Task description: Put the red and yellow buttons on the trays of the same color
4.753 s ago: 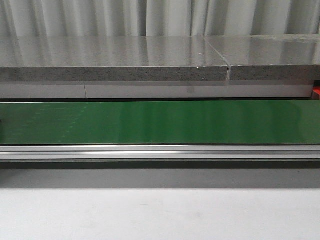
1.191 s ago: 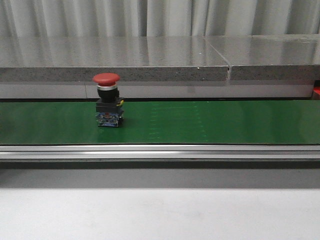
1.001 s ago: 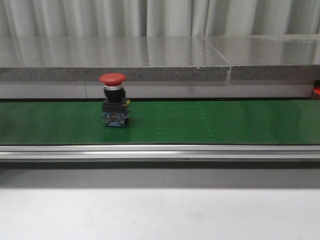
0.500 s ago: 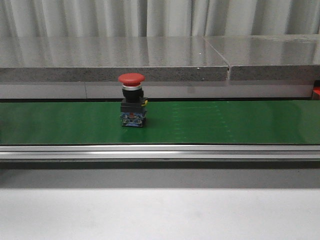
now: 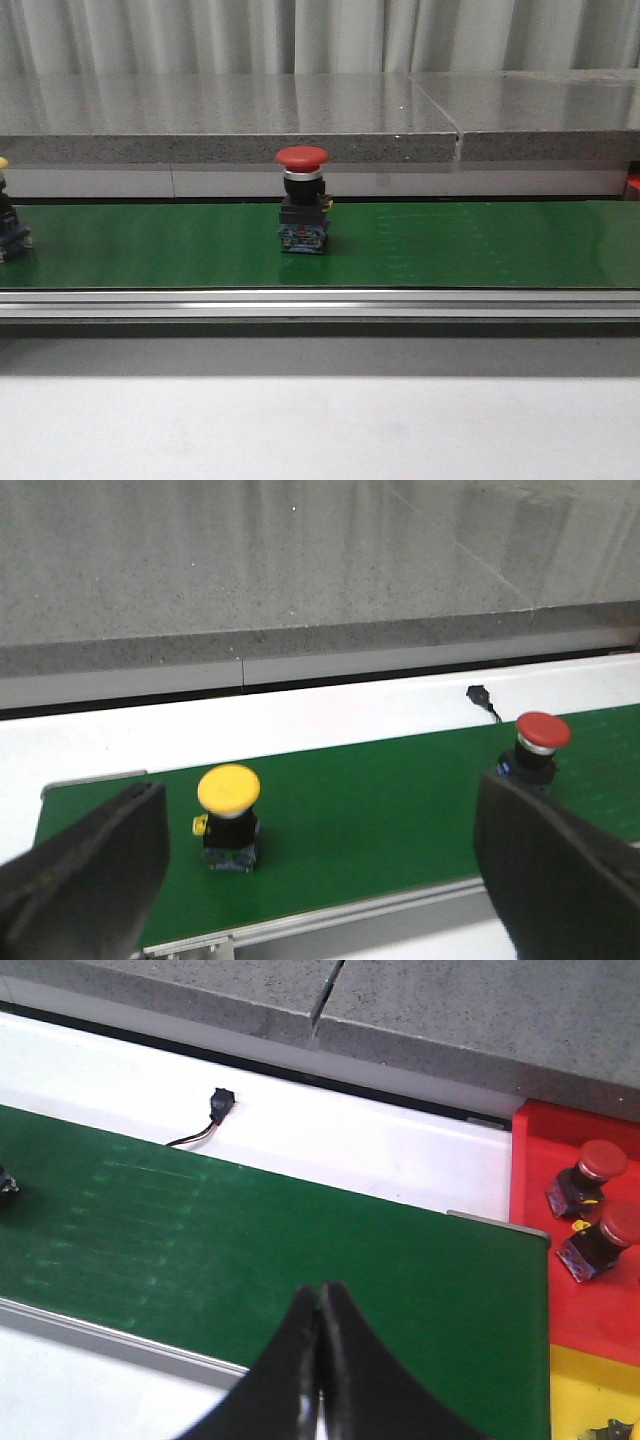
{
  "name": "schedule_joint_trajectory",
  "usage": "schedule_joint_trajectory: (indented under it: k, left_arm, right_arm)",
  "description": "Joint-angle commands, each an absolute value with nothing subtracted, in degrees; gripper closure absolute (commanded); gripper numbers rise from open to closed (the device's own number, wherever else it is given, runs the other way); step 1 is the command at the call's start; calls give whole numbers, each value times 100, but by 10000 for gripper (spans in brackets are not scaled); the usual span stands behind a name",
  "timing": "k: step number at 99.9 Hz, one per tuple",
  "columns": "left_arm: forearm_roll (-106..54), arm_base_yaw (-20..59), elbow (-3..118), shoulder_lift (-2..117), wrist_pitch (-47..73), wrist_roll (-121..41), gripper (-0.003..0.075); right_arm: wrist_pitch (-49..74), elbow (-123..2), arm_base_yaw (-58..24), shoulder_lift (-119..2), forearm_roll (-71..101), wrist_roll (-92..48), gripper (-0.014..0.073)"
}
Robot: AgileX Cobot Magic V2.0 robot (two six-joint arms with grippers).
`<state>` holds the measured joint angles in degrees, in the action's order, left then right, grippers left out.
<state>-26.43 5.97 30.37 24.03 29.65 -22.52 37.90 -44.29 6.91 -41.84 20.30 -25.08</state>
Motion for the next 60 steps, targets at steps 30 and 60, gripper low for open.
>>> schedule_joint_trajectory:
  k: [30,60]
  left_arm:
    - [-2784,625,2109,1308,2449,-2148,713]
    - [-2784,625,2109,1308,2436,-2148,739]
  right_arm:
    - [3439,-4578,697,-4158,2085,-2561,662]
    - [3445,-4578,697,-4171,2085,-2561,652]
